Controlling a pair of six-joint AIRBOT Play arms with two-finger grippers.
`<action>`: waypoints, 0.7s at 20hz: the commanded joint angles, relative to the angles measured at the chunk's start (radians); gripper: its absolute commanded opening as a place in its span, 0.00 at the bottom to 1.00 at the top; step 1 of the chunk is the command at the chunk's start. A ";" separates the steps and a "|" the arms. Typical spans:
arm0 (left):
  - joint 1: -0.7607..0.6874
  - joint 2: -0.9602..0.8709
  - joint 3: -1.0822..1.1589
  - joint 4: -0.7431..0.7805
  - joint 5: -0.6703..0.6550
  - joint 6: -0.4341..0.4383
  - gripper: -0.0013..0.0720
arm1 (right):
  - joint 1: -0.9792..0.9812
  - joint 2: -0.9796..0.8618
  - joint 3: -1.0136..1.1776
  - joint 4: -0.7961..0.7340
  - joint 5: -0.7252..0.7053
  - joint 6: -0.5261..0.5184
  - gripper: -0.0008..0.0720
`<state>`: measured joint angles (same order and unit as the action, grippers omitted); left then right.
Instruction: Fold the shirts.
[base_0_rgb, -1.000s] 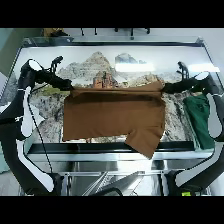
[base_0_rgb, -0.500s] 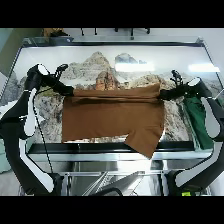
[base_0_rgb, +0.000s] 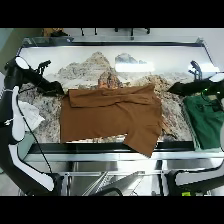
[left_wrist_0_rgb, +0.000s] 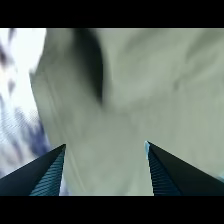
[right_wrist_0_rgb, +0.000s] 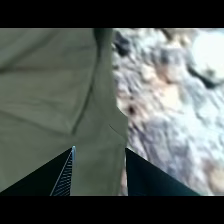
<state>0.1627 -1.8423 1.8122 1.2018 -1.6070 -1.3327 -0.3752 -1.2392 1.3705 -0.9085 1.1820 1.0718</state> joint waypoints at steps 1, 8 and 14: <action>0.066 0.175 -0.339 0.002 0.024 -0.037 0.76 | -0.101 0.128 -0.173 0.000 0.061 0.018 0.51; 0.169 0.444 -0.993 -0.016 0.310 0.013 0.76 | -0.180 0.262 -0.564 0.017 0.021 0.043 0.52; 0.101 0.386 -1.077 -0.232 0.486 0.121 0.76 | -0.130 0.237 -0.698 0.086 0.002 0.013 0.52</action>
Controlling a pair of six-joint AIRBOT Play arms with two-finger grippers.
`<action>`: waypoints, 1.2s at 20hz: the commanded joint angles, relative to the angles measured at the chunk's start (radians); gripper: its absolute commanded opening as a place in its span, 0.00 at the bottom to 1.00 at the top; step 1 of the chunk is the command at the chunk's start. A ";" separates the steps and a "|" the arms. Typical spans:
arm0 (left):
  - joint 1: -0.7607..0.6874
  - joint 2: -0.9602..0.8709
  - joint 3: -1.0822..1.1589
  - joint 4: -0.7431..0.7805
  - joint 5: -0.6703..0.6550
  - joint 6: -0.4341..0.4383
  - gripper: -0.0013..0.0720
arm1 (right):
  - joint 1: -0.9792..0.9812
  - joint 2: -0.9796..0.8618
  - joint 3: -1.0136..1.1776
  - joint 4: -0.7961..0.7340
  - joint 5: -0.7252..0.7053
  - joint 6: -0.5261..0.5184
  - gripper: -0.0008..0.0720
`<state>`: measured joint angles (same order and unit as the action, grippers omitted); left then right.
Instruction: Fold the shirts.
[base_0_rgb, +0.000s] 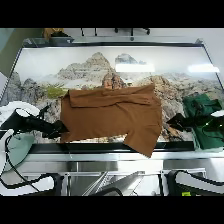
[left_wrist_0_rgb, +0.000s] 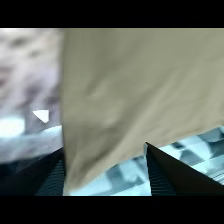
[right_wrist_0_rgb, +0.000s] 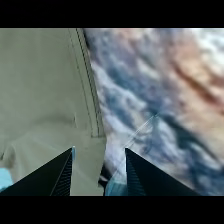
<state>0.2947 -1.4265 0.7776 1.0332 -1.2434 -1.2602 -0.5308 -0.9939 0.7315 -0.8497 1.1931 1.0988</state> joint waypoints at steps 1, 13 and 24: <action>-0.047 -0.060 -0.023 -0.061 0.117 0.048 0.58 | 0.045 -0.017 -0.068 0.028 -0.008 -0.013 0.52; -0.115 -0.132 0.239 -0.060 -0.031 0.047 0.04 | 0.272 -0.047 -0.092 0.151 0.043 -0.003 0.52; -0.115 -0.130 0.184 -0.058 -0.033 0.055 0.04 | 0.273 -0.041 -0.138 0.065 0.089 0.043 0.51</action>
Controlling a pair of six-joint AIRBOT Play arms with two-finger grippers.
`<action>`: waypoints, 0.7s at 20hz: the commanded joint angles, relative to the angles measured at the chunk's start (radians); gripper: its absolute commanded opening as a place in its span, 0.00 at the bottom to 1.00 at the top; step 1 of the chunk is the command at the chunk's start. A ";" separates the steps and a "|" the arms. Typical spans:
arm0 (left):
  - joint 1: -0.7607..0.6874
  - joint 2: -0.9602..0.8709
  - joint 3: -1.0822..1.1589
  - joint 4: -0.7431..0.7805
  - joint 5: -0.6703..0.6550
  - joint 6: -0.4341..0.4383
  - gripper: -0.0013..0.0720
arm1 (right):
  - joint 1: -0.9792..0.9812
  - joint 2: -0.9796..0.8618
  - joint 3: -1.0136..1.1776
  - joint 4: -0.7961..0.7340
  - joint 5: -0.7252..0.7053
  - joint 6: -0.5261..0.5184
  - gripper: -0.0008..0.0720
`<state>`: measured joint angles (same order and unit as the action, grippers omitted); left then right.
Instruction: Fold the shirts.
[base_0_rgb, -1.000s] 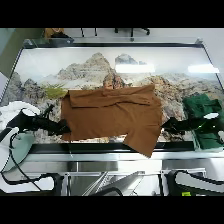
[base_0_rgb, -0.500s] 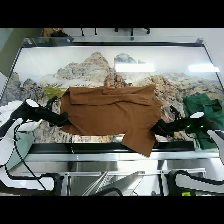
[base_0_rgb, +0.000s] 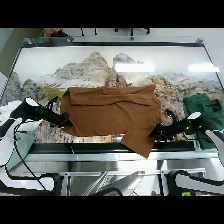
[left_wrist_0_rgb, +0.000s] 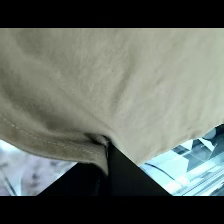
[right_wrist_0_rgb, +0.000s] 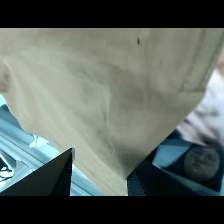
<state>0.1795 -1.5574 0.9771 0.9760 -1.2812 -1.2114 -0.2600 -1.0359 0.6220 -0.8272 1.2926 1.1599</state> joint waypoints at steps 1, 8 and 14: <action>0.000 0.001 -0.014 -0.002 0.000 0.006 0.04 | 0.002 0.001 -0.049 0.085 -0.035 -0.046 0.51; 0.000 0.082 -0.011 0.211 -0.109 -0.096 0.04 | -0.064 0.112 -0.043 0.020 -0.043 -0.016 0.04; 0.000 0.111 -0.014 0.320 -0.245 -0.167 0.04 | -0.169 0.336 -0.100 -0.258 -0.014 0.232 0.04</action>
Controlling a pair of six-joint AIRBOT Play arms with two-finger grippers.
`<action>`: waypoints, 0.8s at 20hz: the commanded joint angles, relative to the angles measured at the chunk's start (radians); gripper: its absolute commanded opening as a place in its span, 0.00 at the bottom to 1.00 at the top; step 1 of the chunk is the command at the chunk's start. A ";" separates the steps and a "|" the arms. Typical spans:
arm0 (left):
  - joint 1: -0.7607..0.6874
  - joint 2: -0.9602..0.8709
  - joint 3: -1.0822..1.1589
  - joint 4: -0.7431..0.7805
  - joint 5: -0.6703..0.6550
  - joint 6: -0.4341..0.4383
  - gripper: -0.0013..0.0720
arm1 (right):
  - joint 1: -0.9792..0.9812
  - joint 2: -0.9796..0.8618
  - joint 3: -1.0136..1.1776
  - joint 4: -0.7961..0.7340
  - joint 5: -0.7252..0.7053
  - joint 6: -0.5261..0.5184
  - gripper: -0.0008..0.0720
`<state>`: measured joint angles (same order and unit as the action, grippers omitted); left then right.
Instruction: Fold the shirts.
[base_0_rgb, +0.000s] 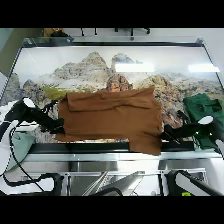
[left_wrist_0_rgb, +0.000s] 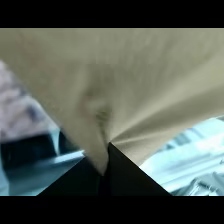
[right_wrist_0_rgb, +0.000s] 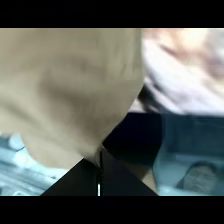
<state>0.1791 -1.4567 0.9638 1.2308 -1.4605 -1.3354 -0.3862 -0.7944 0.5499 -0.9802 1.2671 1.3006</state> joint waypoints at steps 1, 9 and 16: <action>-0.001 0.011 0.000 0.059 -0.074 -0.047 0.04 | -0.049 0.124 -0.034 -0.109 0.024 0.091 0.04; -0.033 0.021 0.177 -0.022 -0.039 -0.042 0.04 | -0.024 0.156 0.070 0.366 -0.156 -0.273 0.04; -0.034 -0.175 0.461 -0.028 0.023 -0.043 0.04 | 0.180 -0.250 0.302 0.511 -0.488 -0.434 0.04</action>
<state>0.1459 -1.5375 1.3144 1.2137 -1.4609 -1.3773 -0.2741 -0.8894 0.7582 -0.5312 0.9237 0.9382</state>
